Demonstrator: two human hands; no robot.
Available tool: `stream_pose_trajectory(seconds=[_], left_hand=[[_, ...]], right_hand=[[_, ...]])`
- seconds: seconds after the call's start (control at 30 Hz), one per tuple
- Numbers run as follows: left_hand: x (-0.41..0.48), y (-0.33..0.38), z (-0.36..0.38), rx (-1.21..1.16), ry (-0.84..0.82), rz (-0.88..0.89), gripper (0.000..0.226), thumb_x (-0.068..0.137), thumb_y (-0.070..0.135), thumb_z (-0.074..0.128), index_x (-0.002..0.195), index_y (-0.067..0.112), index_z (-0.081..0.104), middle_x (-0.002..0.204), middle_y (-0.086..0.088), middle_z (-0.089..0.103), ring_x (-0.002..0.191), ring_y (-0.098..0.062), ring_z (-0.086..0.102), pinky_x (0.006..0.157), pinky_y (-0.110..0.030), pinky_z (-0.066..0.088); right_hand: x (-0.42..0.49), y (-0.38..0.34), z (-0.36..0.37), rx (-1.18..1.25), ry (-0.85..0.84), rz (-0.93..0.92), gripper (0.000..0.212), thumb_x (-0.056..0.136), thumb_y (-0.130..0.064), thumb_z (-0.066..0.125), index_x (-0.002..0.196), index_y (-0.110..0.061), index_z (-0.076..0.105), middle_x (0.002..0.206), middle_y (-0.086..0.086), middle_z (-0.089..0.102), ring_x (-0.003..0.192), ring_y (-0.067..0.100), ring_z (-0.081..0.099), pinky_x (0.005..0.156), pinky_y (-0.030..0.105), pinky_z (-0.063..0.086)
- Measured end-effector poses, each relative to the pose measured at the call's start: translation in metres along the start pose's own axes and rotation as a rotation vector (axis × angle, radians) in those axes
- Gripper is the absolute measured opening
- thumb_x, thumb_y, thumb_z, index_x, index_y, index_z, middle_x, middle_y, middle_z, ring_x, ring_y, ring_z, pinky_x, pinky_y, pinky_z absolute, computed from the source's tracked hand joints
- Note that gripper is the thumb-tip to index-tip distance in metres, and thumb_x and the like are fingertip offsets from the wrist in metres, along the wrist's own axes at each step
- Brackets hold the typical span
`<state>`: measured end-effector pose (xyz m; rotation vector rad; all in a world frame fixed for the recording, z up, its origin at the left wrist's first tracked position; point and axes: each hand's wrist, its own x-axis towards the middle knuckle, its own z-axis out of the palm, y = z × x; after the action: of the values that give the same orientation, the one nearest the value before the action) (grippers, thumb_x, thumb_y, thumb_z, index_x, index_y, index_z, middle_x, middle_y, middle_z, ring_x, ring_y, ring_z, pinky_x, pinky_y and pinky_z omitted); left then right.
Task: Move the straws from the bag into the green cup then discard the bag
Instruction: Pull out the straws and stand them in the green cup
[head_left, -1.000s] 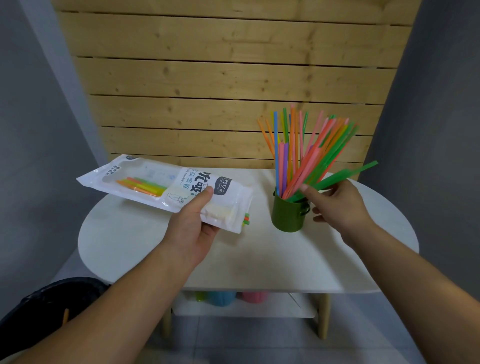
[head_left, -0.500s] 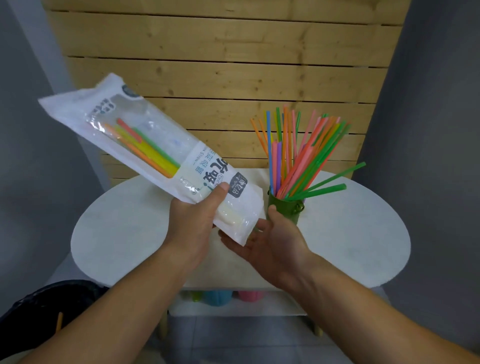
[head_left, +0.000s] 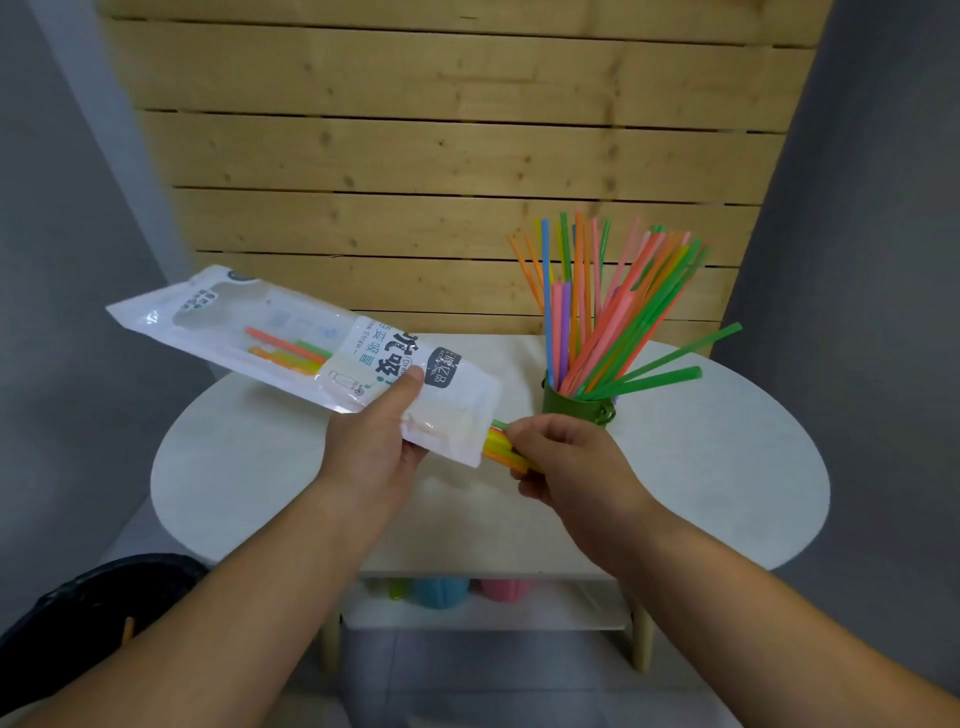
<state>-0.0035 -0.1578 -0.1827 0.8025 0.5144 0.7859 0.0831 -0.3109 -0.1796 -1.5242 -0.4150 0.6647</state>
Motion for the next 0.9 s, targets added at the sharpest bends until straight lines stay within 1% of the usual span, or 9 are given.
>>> stream_pose_trajectory(seconds=[0.13, 0.23, 0.37, 0.5, 0.63, 0.73, 0.8, 0.83, 0.9], left_hand=[[0.001, 0.0, -0.001, -0.06, 0.014, -0.036, 0.038, 0.092, 0.004, 0.071, 0.126, 0.02, 0.065, 0.109, -0.001, 0.081, 0.092, -0.017, 0.079, 0.061, -0.032, 0.063], [0.003, 0.0, -0.002, -0.081, 0.015, -0.067, 0.033, 0.092, 0.006, 0.071, 0.121, 0.02, 0.066, 0.105, 0.0, 0.082, 0.091, -0.016, 0.079, 0.062, -0.032, 0.063], [0.003, 0.0, -0.003, -0.105, 0.009, -0.119, 0.028, 0.093, 0.007, 0.07, 0.119, 0.017, 0.067, 0.106, -0.002, 0.082, 0.092, -0.016, 0.079, 0.065, -0.034, 0.065], [0.003, 0.0, -0.003, -0.121, 0.018, -0.136, 0.024, 0.092, 0.007, 0.072, 0.113, 0.018, 0.068, 0.101, -0.002, 0.082, 0.089, -0.017, 0.079, 0.061, -0.034, 0.064], [0.002, 0.0, -0.002, -0.112, 0.008, -0.121, 0.024, 0.092, 0.006, 0.071, 0.112, 0.018, 0.068, 0.099, -0.001, 0.083, 0.087, -0.016, 0.08, 0.058, -0.031, 0.063], [0.0, 0.001, -0.001, -0.112, 0.0, -0.109, 0.03, 0.091, 0.005, 0.072, 0.118, 0.019, 0.066, 0.101, -0.001, 0.082, 0.088, -0.017, 0.079, 0.058, -0.03, 0.063], [-0.001, 0.001, -0.001, -0.111, -0.002, -0.11, 0.031, 0.091, 0.006, 0.072, 0.119, 0.019, 0.066, 0.102, -0.001, 0.082, 0.088, -0.017, 0.079, 0.059, -0.031, 0.063], [0.0, 0.001, 0.0, -0.109, -0.005, -0.113, 0.03, 0.091, 0.006, 0.072, 0.118, 0.019, 0.067, 0.102, -0.001, 0.082, 0.088, -0.016, 0.079, 0.059, -0.031, 0.063], [0.0, 0.001, 0.0, -0.103, -0.009, -0.122, 0.027, 0.091, 0.007, 0.072, 0.115, 0.018, 0.068, 0.103, -0.002, 0.082, 0.088, -0.016, 0.079, 0.059, -0.031, 0.063]], right_hand=[[-0.001, -0.005, -0.003, -0.086, -0.004, -0.092, 0.013, 0.091, -0.021, 0.07, 0.092, -0.009, 0.074, 0.079, 0.008, 0.066, 0.063, 0.012, 0.061, 0.057, 0.024, 0.053], [-0.002, -0.009, -0.003, -0.095, 0.0, -0.122, 0.01, 0.093, -0.014, 0.067, 0.096, -0.006, 0.073, 0.079, 0.01, 0.067, 0.062, 0.012, 0.064, 0.055, 0.025, 0.054], [-0.001, -0.014, -0.005, 0.012, 0.071, -0.073, 0.013, 0.098, -0.012, 0.059, 0.098, -0.002, 0.067, 0.087, 0.015, 0.066, 0.06, 0.014, 0.068, 0.057, 0.028, 0.059], [0.001, -0.016, -0.007, 0.089, 0.093, -0.047, 0.011, 0.099, -0.009, 0.055, 0.092, -0.005, 0.063, 0.085, 0.015, 0.06, 0.067, 0.021, 0.065, 0.057, 0.029, 0.058], [0.002, -0.018, -0.012, 0.089, 0.063, -0.046, 0.01, 0.095, -0.013, 0.063, 0.094, -0.005, 0.067, 0.086, 0.015, 0.064, 0.07, 0.02, 0.067, 0.061, 0.033, 0.06], [-0.001, -0.016, -0.012, -0.02, -0.006, -0.07, 0.018, 0.088, -0.017, 0.074, 0.1, -0.005, 0.07, 0.091, 0.016, 0.071, 0.067, 0.019, 0.071, 0.063, 0.031, 0.061], [-0.001, -0.016, -0.012, -0.06, -0.001, -0.1, 0.009, 0.088, -0.011, 0.073, 0.095, -0.006, 0.072, 0.091, 0.016, 0.071, 0.067, 0.017, 0.071, 0.063, 0.029, 0.06], [0.0, -0.017, -0.013, -0.073, 0.012, -0.113, 0.004, 0.089, -0.009, 0.072, 0.092, -0.007, 0.072, 0.088, 0.014, 0.071, 0.066, 0.015, 0.07, 0.062, 0.027, 0.06], [0.003, -0.021, -0.018, -0.055, 0.041, -0.133, 0.005, 0.091, -0.006, 0.068, 0.088, -0.008, 0.072, 0.078, 0.011, 0.068, 0.061, 0.012, 0.067, 0.06, 0.024, 0.057]])
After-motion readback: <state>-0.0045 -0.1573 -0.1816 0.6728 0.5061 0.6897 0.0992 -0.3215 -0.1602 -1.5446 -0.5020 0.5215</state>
